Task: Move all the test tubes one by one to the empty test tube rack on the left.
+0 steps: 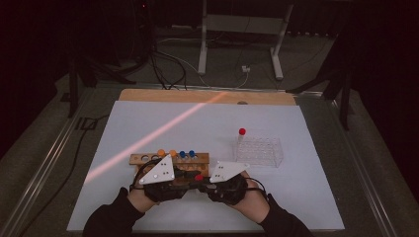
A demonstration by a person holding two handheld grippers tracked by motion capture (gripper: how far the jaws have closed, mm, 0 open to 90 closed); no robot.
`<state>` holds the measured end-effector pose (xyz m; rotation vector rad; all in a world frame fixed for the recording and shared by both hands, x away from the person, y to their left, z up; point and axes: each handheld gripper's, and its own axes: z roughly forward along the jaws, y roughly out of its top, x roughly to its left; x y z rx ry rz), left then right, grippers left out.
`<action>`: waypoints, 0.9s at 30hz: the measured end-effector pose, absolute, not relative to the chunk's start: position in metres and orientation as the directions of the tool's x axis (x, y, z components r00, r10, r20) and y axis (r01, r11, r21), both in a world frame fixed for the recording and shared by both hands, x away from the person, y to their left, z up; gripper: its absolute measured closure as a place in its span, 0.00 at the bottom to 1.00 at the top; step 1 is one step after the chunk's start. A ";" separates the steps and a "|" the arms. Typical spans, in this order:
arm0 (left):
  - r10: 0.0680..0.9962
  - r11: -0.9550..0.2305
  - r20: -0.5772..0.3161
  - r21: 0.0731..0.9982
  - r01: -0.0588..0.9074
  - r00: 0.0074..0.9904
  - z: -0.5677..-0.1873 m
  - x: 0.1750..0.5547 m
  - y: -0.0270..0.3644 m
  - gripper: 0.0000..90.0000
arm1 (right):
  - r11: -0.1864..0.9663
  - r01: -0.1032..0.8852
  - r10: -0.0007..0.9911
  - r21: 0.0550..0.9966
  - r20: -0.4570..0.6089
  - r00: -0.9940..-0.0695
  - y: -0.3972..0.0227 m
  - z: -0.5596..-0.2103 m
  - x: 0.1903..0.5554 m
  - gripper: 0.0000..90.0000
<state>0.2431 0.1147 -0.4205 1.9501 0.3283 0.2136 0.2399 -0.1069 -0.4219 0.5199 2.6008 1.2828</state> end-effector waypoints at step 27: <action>0.508 -0.327 0.062 0.937 0.126 0.859 -0.380 0.254 0.169 0.79 | 0.450 0.231 0.475 0.862 -0.012 -0.880 -0.124 -0.413 0.247 0.27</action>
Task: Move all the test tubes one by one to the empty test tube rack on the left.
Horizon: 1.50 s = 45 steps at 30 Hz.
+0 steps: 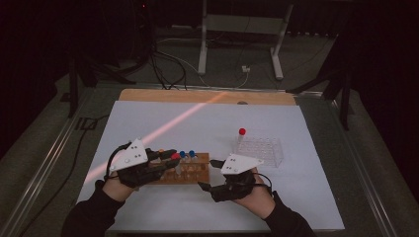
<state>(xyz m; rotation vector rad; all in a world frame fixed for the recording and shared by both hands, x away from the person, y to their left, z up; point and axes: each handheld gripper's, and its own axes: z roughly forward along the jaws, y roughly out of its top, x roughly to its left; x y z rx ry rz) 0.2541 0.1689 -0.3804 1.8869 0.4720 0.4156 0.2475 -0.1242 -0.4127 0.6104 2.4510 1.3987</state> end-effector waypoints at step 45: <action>0.667 -0.312 0.040 0.922 0.230 0.744 -0.405 0.286 0.223 0.79 | 0.425 0.219 0.472 0.878 -0.008 -0.882 -0.134 -0.406 0.249 0.00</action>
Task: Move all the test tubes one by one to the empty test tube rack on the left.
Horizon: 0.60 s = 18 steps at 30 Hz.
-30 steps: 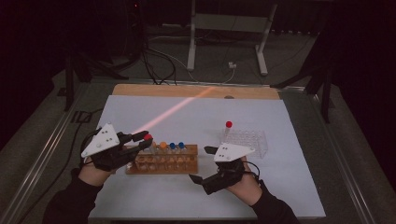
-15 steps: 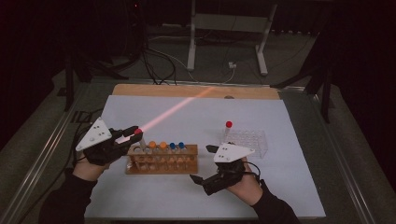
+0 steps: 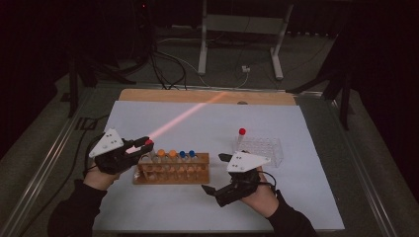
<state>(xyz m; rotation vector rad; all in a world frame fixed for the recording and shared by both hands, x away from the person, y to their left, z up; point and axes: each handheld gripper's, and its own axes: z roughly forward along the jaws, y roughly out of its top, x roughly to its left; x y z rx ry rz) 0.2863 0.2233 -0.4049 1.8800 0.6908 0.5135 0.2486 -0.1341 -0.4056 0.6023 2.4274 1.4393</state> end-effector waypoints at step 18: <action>0.652 -0.337 -0.006 0.893 0.297 0.758 -0.431 0.295 0.221 0.79 | 0.429 0.221 0.474 0.876 -0.010 -0.880 -0.136 -0.406 0.249 0.01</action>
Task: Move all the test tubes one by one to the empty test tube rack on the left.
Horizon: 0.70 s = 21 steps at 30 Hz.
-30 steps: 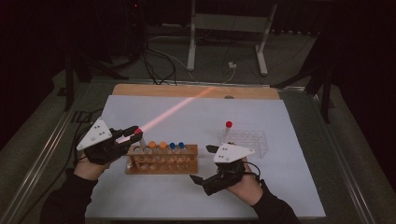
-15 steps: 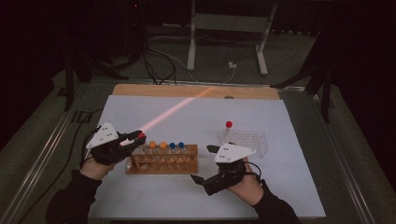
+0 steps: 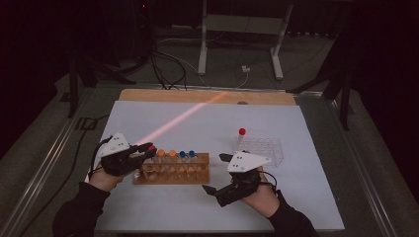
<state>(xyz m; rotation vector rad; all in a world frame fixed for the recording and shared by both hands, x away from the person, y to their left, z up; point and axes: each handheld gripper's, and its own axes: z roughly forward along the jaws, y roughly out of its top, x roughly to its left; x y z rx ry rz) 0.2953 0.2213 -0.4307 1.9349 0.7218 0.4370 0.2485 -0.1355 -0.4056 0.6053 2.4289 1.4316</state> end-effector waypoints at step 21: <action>0.608 -0.342 -0.025 0.894 0.290 0.794 -0.432 0.294 0.219 0.47 | 0.421 0.218 0.473 0.880 -0.008 -0.881 -0.139 -0.404 0.249 0.00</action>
